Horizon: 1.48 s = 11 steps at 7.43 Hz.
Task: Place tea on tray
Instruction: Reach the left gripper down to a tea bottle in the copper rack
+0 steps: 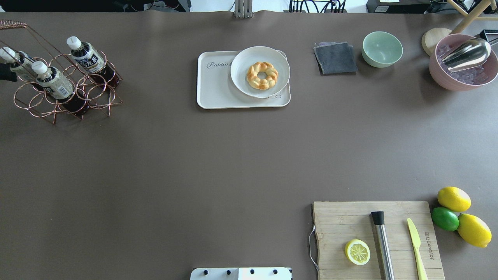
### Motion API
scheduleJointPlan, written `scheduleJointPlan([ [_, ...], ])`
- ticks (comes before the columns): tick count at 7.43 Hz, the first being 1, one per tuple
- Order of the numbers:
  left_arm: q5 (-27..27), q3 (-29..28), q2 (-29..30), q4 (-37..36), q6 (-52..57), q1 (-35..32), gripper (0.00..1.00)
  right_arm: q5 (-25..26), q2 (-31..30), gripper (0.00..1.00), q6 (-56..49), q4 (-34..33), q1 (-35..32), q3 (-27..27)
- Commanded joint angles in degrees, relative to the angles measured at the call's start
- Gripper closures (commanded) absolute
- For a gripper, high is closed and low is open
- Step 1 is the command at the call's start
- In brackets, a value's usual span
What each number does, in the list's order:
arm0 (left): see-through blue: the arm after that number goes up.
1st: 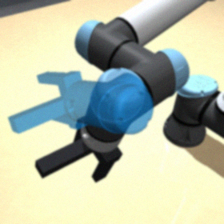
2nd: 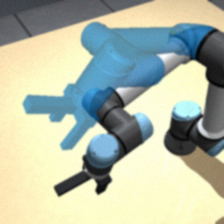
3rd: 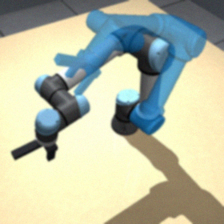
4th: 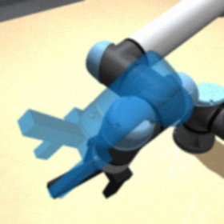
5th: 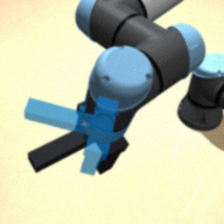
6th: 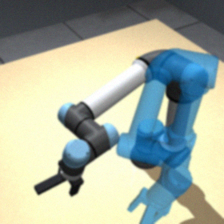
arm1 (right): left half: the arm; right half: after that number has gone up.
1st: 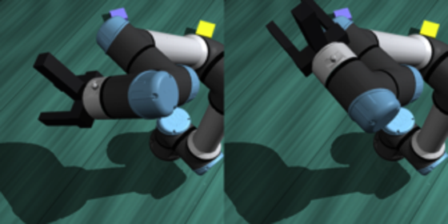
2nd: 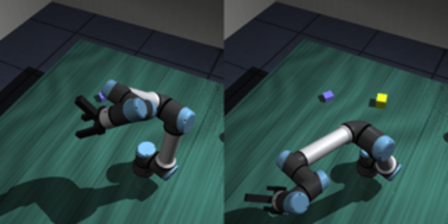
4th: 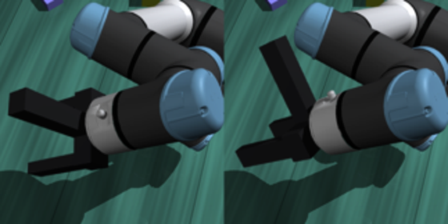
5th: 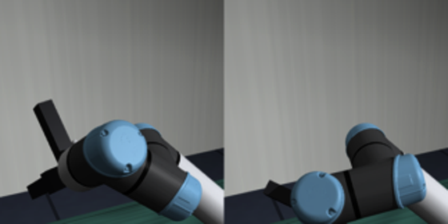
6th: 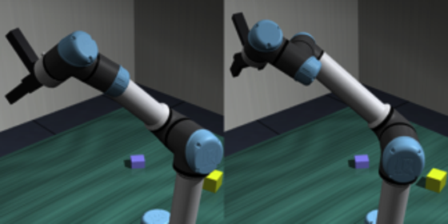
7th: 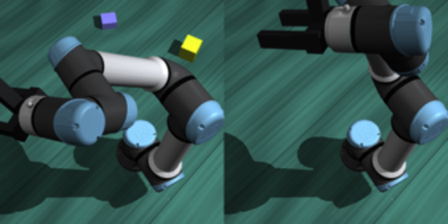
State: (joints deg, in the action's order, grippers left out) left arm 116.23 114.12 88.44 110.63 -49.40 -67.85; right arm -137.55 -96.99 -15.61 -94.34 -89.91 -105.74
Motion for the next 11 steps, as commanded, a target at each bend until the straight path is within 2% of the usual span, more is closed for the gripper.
scheduleJointPlan([
  [1,-6.9,-1.5,4.9,-0.2,-4.2,6.1,0.12,0.0,0.0,0.00,0.1,0.0,0.0,-0.1],
  [3,-7.3,-5.2,7.0,-0.1,-0.7,6.1,0.22,0.1,0.0,0.00,0.0,0.0,0.1,0.0],
  [4,-7.3,-6.5,7.1,0.0,3.8,6.1,0.22,0.1,0.0,0.00,0.0,0.0,0.2,0.0],
  [11,-7.3,-11.2,12.0,0.2,3.1,6.1,0.24,0.2,-0.7,0.00,-0.5,0.0,0.1,-0.3],
])
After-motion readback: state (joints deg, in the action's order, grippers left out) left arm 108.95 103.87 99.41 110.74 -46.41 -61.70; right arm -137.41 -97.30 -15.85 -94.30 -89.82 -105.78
